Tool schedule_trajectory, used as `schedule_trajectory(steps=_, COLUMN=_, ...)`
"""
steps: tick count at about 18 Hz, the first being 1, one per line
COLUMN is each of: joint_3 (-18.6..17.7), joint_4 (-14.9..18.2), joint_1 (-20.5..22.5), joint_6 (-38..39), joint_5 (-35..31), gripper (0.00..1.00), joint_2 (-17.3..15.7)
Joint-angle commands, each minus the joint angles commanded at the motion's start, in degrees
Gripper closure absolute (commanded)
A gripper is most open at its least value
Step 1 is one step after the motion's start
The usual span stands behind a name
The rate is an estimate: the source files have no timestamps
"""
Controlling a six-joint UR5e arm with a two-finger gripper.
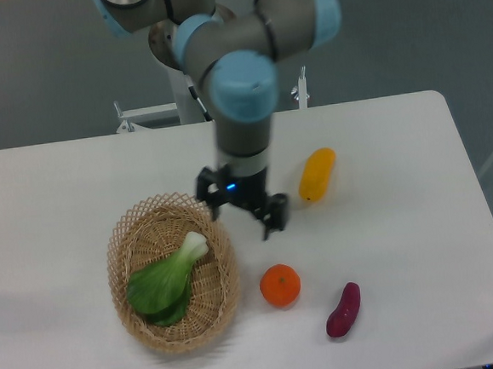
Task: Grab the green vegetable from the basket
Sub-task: 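Move the open gripper over the bok choy in the wicker basket, then lower the gripper onto the bok choy stem and close it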
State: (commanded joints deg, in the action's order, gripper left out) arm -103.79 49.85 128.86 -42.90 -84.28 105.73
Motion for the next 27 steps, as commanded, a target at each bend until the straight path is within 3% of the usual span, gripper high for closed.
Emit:
schedule_trajectory(steps=5, joint_3=-2.37, joint_4=-0.8, joint_1=-4.4, joint_6=1.41, joint_5=-6.41, gripper=0.0, joint_2=3.17)
schedule_trajectory(steps=10, joint_3=-2.55, joint_4=-5.11, joint_1=-6.07, joint_6=2.9, joint_5=-7.48, gripper=0.0, joint_2=6.15)
schedule_trajectory(steps=24, joint_3=-3.17, joint_4=-5.55, joint_1=-6.25, joint_6=2.29, joint_5=-7.48, gripper=0.0, joint_2=7.65)
schedule_trajectory(steps=25, joint_3=-3.08, joint_4=-5.55, joint_1=-6.25, joint_6=1.95, joint_5=-7.48, gripper=0.04, joint_2=7.74)
schedule_trajectory(steps=27, joint_3=-2.91, joint_4=-5.46, joint_1=-6.25, joint_6=1.59, joint_5=-7.66, gripper=0.26, joint_2=7.74)
